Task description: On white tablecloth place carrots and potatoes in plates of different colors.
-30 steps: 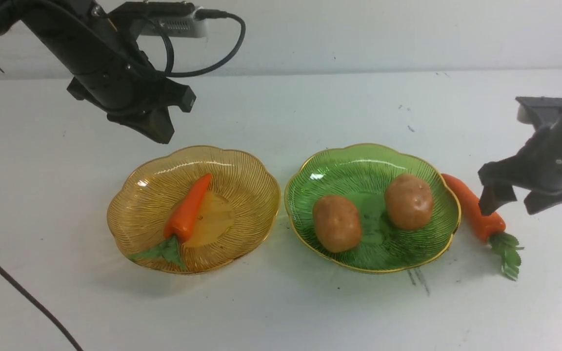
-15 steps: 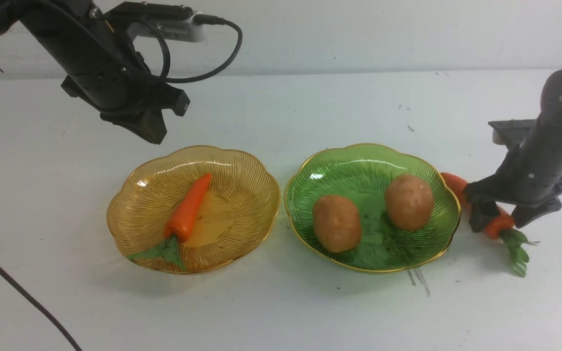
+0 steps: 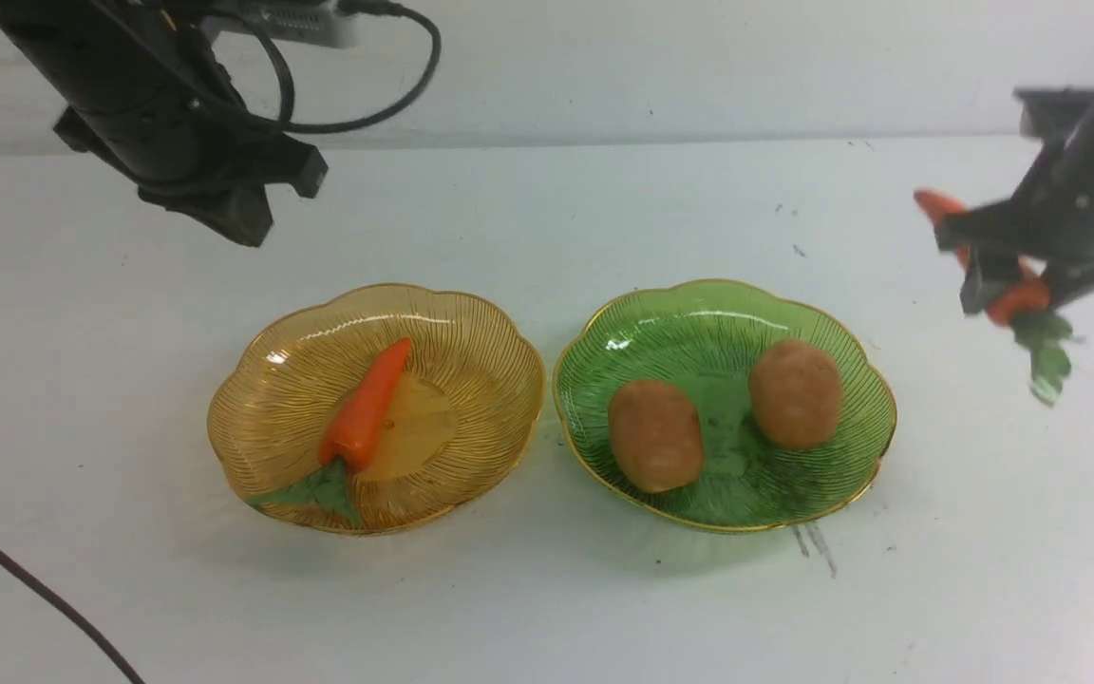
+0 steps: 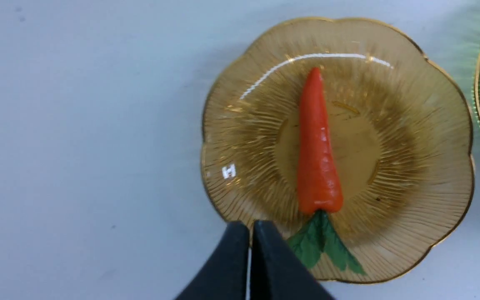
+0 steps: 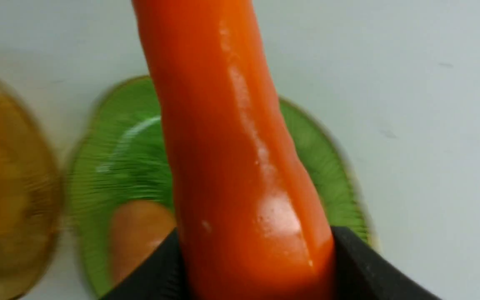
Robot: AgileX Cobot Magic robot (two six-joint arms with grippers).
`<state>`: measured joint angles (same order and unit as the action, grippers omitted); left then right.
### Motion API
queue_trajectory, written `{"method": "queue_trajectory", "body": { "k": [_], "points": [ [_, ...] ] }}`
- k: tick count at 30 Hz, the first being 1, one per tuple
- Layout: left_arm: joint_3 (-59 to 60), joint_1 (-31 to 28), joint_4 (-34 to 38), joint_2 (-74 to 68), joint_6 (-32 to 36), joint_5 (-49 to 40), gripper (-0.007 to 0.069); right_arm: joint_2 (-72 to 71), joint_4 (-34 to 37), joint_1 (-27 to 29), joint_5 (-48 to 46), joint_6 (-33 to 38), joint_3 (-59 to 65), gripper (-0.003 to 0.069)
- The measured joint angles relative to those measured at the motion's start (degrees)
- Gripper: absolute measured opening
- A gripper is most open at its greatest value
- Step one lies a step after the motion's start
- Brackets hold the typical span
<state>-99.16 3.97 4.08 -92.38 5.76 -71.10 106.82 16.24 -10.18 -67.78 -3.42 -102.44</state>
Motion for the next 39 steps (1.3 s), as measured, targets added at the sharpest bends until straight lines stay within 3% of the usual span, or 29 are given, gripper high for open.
{"method": "queue_trajectory", "body": {
  "k": [6, 10, 14, 22, 29, 32, 35, 39],
  "points": [
    [9.5, -4.4, -0.4, 10.6, -0.6, -0.5, -0.0004, 5.7, 15.9, -17.1, 11.9, 6.2, -1.0, 0.0373],
    [13.9, -4.5, -0.4, 15.7, -0.6, -0.7, -0.0004, 14.3, 18.8, -23.4, 17.2, 6.8, -6.2, 0.0373],
    [15.8, -4.5, -0.3, 18.9, -0.6, -0.8, -0.0004, 22.2, 19.3, -24.8, 15.7, 6.5, -12.4, 0.0381],
    [16.0, -4.5, -0.4, 22.7, -0.6, -0.8, -0.0004, 24.8, 17.7, -24.6, 13.9, 2.8, -15.2, 0.0638],
    [16.1, -4.5, -0.4, 24.9, -0.6, -0.8, -0.0004, 23.6, 15.9, -23.1, 7.5, 2.9, -16.8, 0.0679],
    [16.1, -4.5, -0.4, 26.1, -0.6, -0.9, -0.0004, 21.7, 13.4, -21.4, 0.1, 4.3, -20.5, 0.0611],
    [16.1, -4.5, -0.5, 27.5, -0.6, -0.9, -0.0004, 17.6, 7.1, -19.6, -2.6, 4.4, -22.4, 0.0442],
    [16.1, -4.5, -0.5, 30.1, -0.6, -0.9, -0.0004, 8.5, -3.6, -17.0, -3.5, 2.9, -20.5, 0.0159]
  ]
}}
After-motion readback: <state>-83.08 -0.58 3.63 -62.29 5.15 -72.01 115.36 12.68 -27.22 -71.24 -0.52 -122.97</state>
